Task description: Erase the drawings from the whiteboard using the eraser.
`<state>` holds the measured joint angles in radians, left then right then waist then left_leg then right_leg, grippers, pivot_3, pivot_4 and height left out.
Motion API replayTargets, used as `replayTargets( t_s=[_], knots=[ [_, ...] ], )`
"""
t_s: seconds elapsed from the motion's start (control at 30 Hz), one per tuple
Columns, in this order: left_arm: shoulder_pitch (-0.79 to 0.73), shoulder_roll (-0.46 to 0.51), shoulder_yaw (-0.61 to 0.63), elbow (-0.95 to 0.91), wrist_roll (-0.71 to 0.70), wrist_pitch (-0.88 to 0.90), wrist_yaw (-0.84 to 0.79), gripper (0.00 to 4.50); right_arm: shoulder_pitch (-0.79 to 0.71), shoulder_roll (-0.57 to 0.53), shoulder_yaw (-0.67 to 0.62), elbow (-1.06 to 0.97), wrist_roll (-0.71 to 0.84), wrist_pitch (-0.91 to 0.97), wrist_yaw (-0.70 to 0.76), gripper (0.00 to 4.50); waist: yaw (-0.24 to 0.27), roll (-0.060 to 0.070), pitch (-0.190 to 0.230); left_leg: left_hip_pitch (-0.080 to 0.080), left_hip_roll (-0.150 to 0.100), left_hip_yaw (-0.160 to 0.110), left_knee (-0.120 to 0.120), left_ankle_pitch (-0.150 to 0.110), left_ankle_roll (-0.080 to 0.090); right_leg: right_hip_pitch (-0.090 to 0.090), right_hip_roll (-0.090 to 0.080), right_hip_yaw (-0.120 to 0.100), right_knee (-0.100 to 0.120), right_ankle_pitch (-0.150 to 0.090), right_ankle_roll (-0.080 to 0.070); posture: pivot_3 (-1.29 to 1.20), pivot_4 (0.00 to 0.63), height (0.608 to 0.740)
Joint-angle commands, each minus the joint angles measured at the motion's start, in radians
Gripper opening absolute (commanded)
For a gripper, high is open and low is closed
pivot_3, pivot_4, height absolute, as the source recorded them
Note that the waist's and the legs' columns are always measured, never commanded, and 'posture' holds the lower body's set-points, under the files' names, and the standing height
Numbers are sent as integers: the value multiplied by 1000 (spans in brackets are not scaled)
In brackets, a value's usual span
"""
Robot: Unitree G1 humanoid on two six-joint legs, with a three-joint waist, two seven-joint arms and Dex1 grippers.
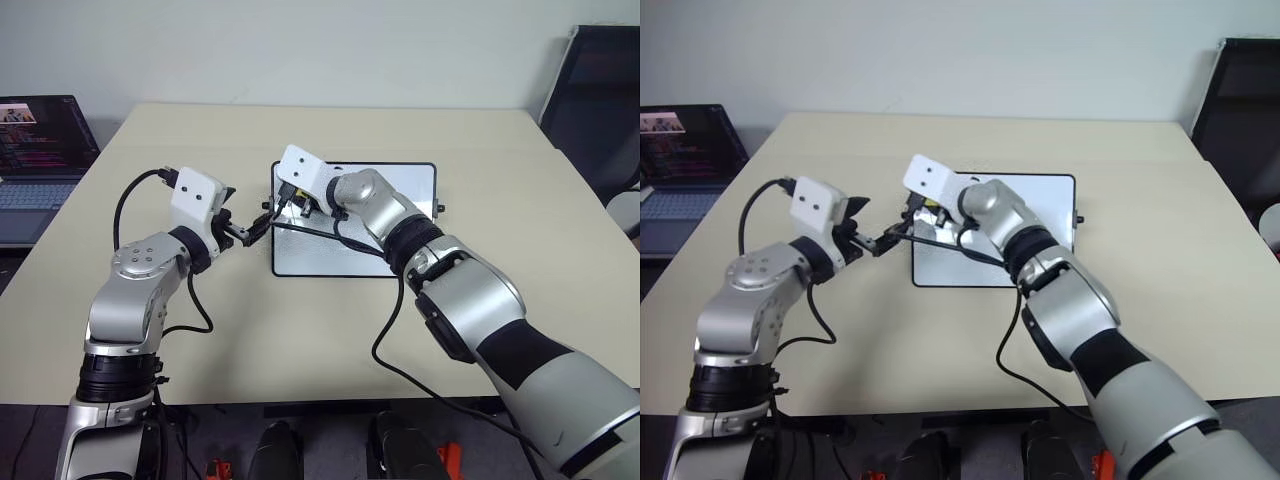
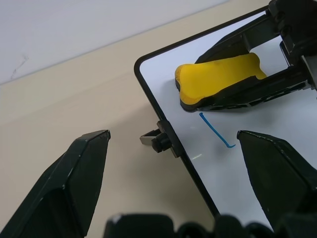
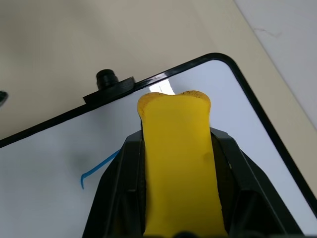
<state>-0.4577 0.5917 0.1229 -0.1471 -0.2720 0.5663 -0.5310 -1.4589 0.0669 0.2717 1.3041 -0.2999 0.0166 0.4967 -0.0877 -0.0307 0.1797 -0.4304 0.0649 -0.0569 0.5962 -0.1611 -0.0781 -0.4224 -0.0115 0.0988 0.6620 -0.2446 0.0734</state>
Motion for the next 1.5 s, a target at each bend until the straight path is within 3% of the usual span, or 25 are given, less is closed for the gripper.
replayTargets(
  t_s=[0.03, 0.4, 0.67, 0.83, 0.97, 1.1, 1.23, 1.5],
  knots=[
    [-14, 3, 11, -25, -2, -5, 4, 4500, -25, -19, -23, -15, 0, -9, -76, 1335, 1, 0, 0, 0, 0, 0, 0, 0, 0, 0, 0, 0, 0, 0, 0, 0, 150, 740],
    [-30, -4, 0, 6, -5, -13, -12, 4500, 60, -132, 11, -53, -32, 1, 1, 1335, 5, 0, 0, 0, 0, 0, 1, 0, 0, 1, 0, 0, 0, 0, 0, 0, 150, 740],
    [-42, -6, -2, 35, -9, -19, -30, 4500, 144, -174, -20, -218, 24, 30, 48, 1332, 5, -1, 0, 2, 0, -1, 3, 1, 1, 3, 0, 0, 2, 0, 0, 0, 150, 740],
    [-11, 0, 20, 18, -25, -13, -42, 4500, 277, -202, -95, -556, 137, 65, 117, 1330, 5, 0, 0, 1, 0, -1, 3, 1, 1, 2, 0, 0, 1, 1, 1, 0, 150, 740],
    [90, 20, 76, -41, -73, -24, -86, 4500, 599, -252, -117, -1166, 279, 244, 224, 1329, 5, 0, 0, 0, 0, -1, -2, 1, 1, 1, 0, 0, 1, 1, -2, 0, 150, 740],
    [189, 34, 120, -97, -116, -60, -140, 4500, 825, -323, -118, -1504, 334, 406, 237, 1328, 6, 0, 0, -1, 0, -1, -4, 0, 1, -2, 0, -2, 1, -1, -5, 0, 150, 740],
    [254, 31, 154, -125, -143, -74, -153, 4500, 965, -336, -131, -1665, 382, 492, 192, 1328, 4, 0, 0, 1, 0, -1, -3, 0, 1, -1, -1, -1, 1, -6, -5, 0, 150, 740],
    [297, 24, 161, -144, -158, -76, -136, 4500, 1063, -336, -119, -1712, 396, 467, 120, 1328, 5, -2, -1, 6, 0, 1, 0, 1, 1, 3, -1, 1, 1, -5, -12, 0, 150, 740]
  ],
)
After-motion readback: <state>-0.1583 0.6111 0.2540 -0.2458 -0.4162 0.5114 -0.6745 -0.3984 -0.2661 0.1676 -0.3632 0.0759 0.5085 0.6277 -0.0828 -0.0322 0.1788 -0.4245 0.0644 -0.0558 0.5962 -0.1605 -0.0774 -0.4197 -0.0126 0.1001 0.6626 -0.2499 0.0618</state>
